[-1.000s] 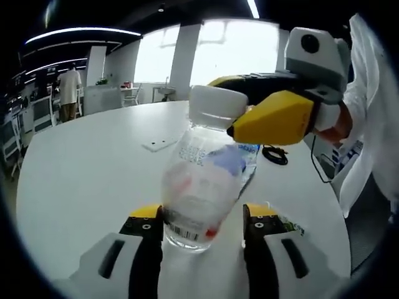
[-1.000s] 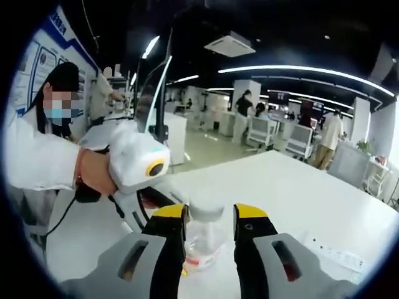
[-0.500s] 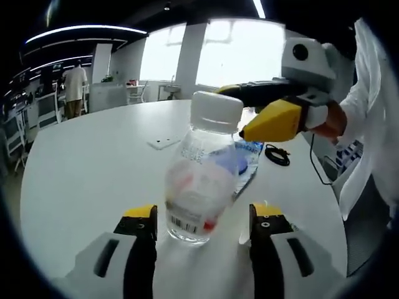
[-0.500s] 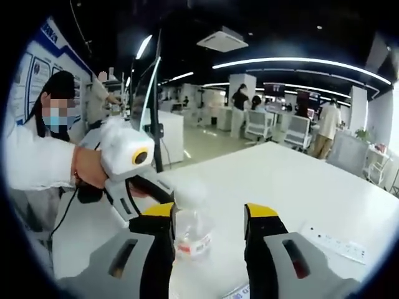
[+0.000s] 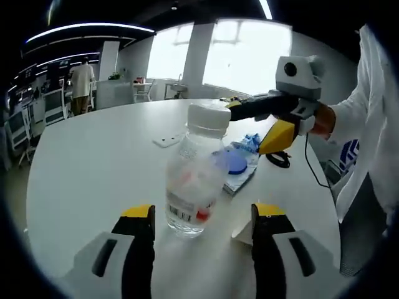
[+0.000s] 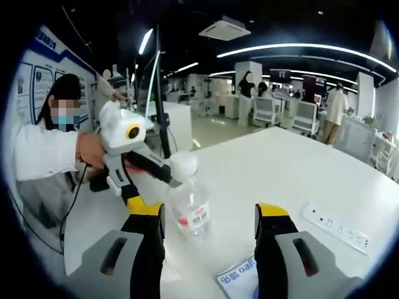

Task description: Arrange the tabletop items into an orderly group along one side of the table until the central work area is clear of visible clutter.

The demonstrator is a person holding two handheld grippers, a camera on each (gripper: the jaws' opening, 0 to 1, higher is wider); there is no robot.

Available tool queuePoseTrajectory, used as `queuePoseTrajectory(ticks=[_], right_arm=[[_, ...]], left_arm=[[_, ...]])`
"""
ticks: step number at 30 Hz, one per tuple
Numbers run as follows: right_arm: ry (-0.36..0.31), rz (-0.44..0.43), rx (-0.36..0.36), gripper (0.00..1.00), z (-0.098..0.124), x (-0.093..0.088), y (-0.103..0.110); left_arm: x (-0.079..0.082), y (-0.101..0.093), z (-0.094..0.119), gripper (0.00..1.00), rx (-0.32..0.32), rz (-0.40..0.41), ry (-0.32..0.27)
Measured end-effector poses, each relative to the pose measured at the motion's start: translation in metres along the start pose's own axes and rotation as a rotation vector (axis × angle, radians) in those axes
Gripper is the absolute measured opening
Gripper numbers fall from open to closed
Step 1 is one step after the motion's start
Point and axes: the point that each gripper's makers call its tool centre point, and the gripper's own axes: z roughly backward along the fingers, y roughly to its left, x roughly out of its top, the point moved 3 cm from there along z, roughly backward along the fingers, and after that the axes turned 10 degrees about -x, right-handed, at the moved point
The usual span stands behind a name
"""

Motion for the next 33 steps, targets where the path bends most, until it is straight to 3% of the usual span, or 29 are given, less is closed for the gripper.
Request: queuePoseTrajectory(ticks=[13, 33], right_arm=[[0.089, 0.027, 0.091, 0.65, 0.017, -0.026, 0.001], [0.222, 0.100, 0.359, 0.61, 0.026, -0.058, 0.022]], left_arm=[[0.003, -0.024, 0.021, 0.64, 0.048, 0.021, -0.011], [0.000, -0.063, 0.048, 0.65, 0.113, 0.053, -0.034]])
